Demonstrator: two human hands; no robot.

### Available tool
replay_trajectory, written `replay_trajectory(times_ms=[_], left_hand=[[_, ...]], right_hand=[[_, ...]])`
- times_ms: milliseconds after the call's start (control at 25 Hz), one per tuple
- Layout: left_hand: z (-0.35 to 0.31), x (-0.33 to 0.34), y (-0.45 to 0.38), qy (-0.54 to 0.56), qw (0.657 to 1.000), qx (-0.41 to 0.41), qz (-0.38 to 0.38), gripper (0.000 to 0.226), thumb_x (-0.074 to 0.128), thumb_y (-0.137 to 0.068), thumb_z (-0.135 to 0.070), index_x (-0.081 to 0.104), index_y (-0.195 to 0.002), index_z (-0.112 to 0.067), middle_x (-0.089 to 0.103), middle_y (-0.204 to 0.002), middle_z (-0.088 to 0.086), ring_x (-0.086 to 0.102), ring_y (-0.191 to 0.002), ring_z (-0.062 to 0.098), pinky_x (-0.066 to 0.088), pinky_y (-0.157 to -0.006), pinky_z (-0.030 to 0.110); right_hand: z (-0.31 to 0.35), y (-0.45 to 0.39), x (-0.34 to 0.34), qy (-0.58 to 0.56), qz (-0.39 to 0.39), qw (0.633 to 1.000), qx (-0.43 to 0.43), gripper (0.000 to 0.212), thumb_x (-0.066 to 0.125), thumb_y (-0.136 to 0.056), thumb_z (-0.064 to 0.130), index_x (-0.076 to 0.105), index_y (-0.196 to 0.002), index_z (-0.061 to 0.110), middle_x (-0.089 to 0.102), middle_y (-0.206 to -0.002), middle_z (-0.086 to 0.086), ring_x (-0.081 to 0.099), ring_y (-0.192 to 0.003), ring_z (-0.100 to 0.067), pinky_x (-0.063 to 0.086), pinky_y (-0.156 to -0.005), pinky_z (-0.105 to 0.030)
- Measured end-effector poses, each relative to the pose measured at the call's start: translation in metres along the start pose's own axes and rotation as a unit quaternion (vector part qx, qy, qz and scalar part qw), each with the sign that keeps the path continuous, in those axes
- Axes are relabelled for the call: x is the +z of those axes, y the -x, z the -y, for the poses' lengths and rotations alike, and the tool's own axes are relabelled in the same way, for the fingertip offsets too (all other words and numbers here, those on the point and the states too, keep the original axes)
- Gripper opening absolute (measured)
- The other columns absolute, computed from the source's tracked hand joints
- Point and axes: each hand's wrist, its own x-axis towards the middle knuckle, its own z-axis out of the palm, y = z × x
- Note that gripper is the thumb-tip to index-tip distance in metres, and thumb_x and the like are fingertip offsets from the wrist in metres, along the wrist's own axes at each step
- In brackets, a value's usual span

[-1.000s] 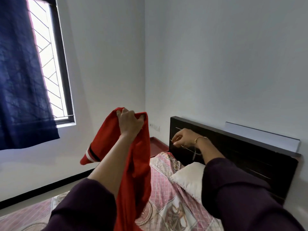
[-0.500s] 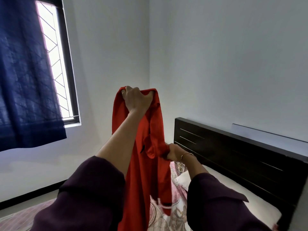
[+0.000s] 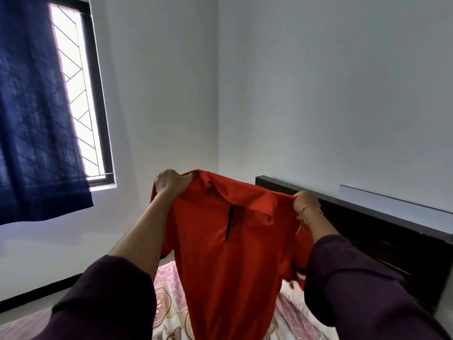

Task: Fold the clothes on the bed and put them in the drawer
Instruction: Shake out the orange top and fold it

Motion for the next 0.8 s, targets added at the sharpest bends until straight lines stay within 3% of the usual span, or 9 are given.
replay_trajectory(times_ms=[160, 240, 320, 400, 480, 560, 680, 800], left_hand=[[0.010, 0.004, 0.007, -0.002, 0.999, -0.010, 0.038, 0.068, 0.055, -0.082, -0.063, 0.059, -0.078, 0.004, 0.063, -0.102, 0.020, 0.056, -0.102, 0.036, 0.043, -0.082, 0.035], [0.007, 0.002, 0.010, 0.021, 0.999, -0.009, 0.043, 0.067, 0.055, -0.081, -0.064, 0.047, -0.061, -0.001, 0.056, -0.084, 0.015, 0.056, -0.088, 0.031, 0.041, -0.073, 0.034], [0.008, 0.000, 0.011, 0.131, 0.988, -0.024, 0.074, 0.062, 0.061, -0.078, -0.061, 0.042, -0.057, -0.006, 0.048, -0.072, 0.009, 0.050, -0.073, 0.025, 0.040, -0.067, 0.033], [0.012, -0.008, 0.013, 0.321, 0.932, -0.054, 0.158, 0.049, 0.067, -0.079, -0.051, 0.052, -0.069, -0.005, 0.055, -0.071, 0.008, 0.054, -0.068, 0.021, 0.045, -0.066, 0.031], [0.017, -0.020, 0.015, 0.430, 0.872, -0.071, 0.225, 0.037, 0.067, -0.082, -0.042, 0.062, -0.085, -0.005, 0.066, -0.077, 0.008, 0.064, -0.067, 0.018, 0.054, -0.064, 0.027], [0.019, -0.026, 0.017, 0.466, 0.848, -0.061, 0.245, 0.026, 0.064, -0.086, -0.032, 0.064, -0.088, -0.007, 0.067, -0.078, 0.009, 0.066, -0.058, 0.012, 0.055, -0.054, 0.022], [0.015, -0.028, 0.025, 0.531, 0.812, -0.083, 0.225, 0.022, 0.055, -0.093, -0.026, 0.063, -0.082, -0.010, 0.068, -0.069, 0.005, 0.064, -0.049, 0.009, 0.053, -0.050, 0.018], [0.011, -0.032, 0.037, 0.585, 0.771, -0.093, 0.234, 0.030, 0.050, -0.094, -0.031, 0.064, -0.077, -0.011, 0.068, -0.061, 0.002, 0.064, -0.049, 0.009, 0.053, -0.048, 0.019]], right_hand=[[0.001, 0.006, -0.020, -0.046, 0.056, 0.997, 0.012, 0.030, 0.032, -0.092, 0.000, 0.042, -0.066, 0.008, 0.044, -0.072, -0.007, 0.043, -0.065, -0.019, 0.034, -0.055, -0.027], [0.001, 0.007, -0.025, -0.153, 0.042, 0.987, 0.026, 0.030, 0.029, -0.091, 0.001, 0.039, -0.064, 0.009, 0.037, -0.065, -0.006, 0.033, -0.057, -0.016, 0.025, -0.051, -0.027], [0.007, 0.012, -0.033, -0.273, 0.034, 0.961, 0.039, 0.026, 0.032, -0.087, 0.001, 0.041, -0.064, 0.010, 0.037, -0.063, -0.007, 0.030, -0.054, -0.017, 0.023, -0.052, -0.026], [0.015, 0.015, -0.043, -0.404, 0.092, 0.907, 0.072, 0.025, 0.032, -0.084, 0.000, 0.041, -0.063, 0.010, 0.044, -0.054, -0.009, 0.038, -0.052, -0.020, 0.032, -0.050, -0.025], [0.021, 0.018, -0.052, -0.445, 0.156, 0.878, 0.082, 0.024, 0.029, -0.084, 0.001, 0.045, -0.069, 0.008, 0.054, -0.045, -0.008, 0.051, -0.050, -0.022, 0.045, -0.049, -0.025], [0.027, 0.019, -0.059, -0.451, 0.165, 0.874, 0.078, 0.023, 0.028, -0.085, 0.003, 0.046, -0.072, 0.008, 0.055, -0.051, -0.008, 0.053, -0.046, -0.019, 0.047, -0.045, -0.021], [0.035, 0.026, -0.063, -0.481, 0.199, 0.852, 0.057, 0.025, 0.026, -0.091, 0.006, 0.049, -0.080, 0.006, 0.050, -0.072, -0.009, 0.049, -0.059, -0.018, 0.048, -0.054, -0.027], [0.045, 0.041, -0.061, -0.523, 0.234, 0.819, 0.039, 0.030, 0.025, -0.095, 0.009, 0.052, -0.085, 0.004, 0.058, -0.067, -0.010, 0.058, -0.053, -0.017, 0.051, -0.048, -0.023]])
